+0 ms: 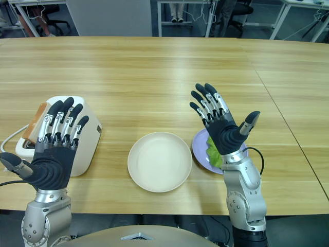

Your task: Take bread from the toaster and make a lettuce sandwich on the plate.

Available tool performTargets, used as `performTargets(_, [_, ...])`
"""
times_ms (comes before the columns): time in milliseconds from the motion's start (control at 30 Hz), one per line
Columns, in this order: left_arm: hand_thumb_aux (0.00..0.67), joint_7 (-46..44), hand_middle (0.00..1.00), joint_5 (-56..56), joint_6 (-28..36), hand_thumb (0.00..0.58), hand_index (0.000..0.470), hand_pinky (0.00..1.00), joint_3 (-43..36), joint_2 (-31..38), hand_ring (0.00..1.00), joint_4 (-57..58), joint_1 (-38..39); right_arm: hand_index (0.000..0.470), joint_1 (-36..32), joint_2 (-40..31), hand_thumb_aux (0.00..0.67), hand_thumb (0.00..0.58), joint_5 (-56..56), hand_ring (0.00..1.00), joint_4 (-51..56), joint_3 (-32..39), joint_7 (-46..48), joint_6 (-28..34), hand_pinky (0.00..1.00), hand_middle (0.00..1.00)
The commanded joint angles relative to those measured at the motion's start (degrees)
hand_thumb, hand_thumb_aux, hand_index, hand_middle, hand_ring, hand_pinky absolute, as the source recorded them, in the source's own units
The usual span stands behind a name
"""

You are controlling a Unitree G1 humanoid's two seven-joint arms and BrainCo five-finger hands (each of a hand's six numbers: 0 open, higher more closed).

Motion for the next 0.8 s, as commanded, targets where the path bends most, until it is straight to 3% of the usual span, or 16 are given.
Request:
performTargets(33, [0.0, 0.9, 0.0, 1.6, 1.5, 0.0, 0.0, 0.0, 1.0, 0.5, 0.0, 1.4, -2.0, 0.0, 0.9, 0.4, 0.0, 0.0, -2.7, 0.0, -1.2, 1.6, 0.2, -1.8, 0.0, 0.0])
performTargets(400, [0.0, 8.0, 0.0, 12.3, 12.8, 0.0, 0.0, 0.0, 9.5, 4.5, 0.0, -1.7, -14.2, 0.0, -1.2, 2.4, 0.0, 0.0, -9.5, 0.0, -2.0, 1.1, -5.8, -3.5, 0.0, 0.0])
performTargets(567, [0.0, 9.1, 0.0, 36.4, 21.9, 0.0, 0.0, 0.0, 18.3, 16.4, 0.0, -2.3, -19.3, 0.0, -1.1, 1.5, 0.0, 0.0, -11.5, 0.0, -2.6, -0.8, -7.5, -4.0, 0.0, 0.0])
performTargets(800, [0.0, 5.7, 0.0, 55.7, 28.7, 0.0, 0.0, 0.0, 25.3, 30.0, 0.0, 4.6, -21.7, 0.0, 0.4, 0.9, 0.0, 0.0, -14.1, 0.0, -1.0, -1.0, -7.6, -6.6, 0.0, 0.0])
